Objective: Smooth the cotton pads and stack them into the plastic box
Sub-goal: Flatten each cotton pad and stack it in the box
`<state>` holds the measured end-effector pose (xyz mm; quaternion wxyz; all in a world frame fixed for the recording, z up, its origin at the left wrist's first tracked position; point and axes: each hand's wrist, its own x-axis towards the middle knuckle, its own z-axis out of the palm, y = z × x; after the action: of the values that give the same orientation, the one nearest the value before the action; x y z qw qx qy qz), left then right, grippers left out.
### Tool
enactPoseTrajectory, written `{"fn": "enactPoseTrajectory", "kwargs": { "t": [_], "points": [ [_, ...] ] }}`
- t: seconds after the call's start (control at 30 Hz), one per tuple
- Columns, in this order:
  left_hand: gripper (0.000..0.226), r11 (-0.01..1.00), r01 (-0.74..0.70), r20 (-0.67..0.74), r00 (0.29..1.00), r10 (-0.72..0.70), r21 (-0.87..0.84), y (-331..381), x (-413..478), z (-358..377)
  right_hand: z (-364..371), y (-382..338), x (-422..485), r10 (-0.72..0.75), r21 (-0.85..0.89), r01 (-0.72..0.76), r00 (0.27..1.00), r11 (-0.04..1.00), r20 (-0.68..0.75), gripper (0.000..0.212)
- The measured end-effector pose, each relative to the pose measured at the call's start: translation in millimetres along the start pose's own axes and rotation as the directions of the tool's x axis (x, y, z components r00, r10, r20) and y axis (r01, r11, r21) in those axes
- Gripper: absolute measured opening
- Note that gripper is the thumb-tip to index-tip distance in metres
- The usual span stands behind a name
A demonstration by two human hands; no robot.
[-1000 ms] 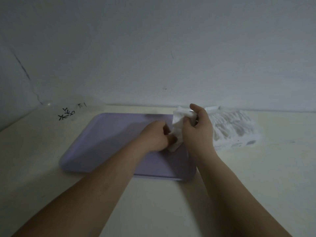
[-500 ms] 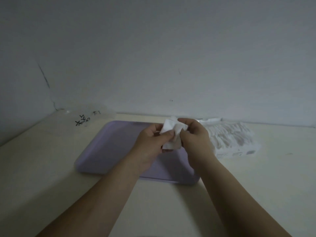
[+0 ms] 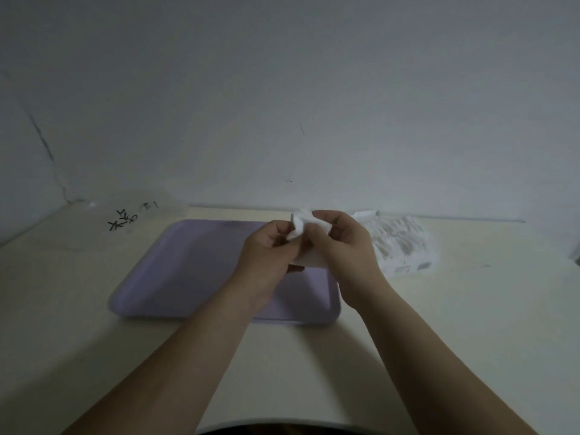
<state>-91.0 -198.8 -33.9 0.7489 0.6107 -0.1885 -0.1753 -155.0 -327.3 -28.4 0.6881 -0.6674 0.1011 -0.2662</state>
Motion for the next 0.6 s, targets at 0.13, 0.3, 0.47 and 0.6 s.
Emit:
{"fn": "enactPoseTrajectory", "kwargs": {
  "t": [0.13, 0.3, 0.47, 0.6],
  "points": [
    [0.035, 0.999, -0.007, 0.11, 0.994, 0.003, 0.034, -3, -4, -2, -4, 4, 2, -0.011, -0.017, 0.009, 0.994, 1.0, -0.108, 0.014],
    [0.035, 0.99, -0.026, 0.043, 0.999, 0.02, 0.142, -8, -4, -24, -16, 2, 10, -0.033, -0.051, 0.02, 0.961, 0.999, -0.275, 0.01],
    [0.024, 1.0, -0.008, 0.178, 0.984, 0.013, -0.031, 16, -3, -25, -23, 3, 11, 0.029, -0.151, -0.043, 0.995, 0.988, -0.092, 0.019],
    [0.019, 0.984, -0.064, 0.147, 0.988, 0.039, 0.166, 12, 1, -17, -20, 0, 4, 0.071, -0.113, -0.062, 0.994, 0.992, 0.082, 0.026]
  ]
}}
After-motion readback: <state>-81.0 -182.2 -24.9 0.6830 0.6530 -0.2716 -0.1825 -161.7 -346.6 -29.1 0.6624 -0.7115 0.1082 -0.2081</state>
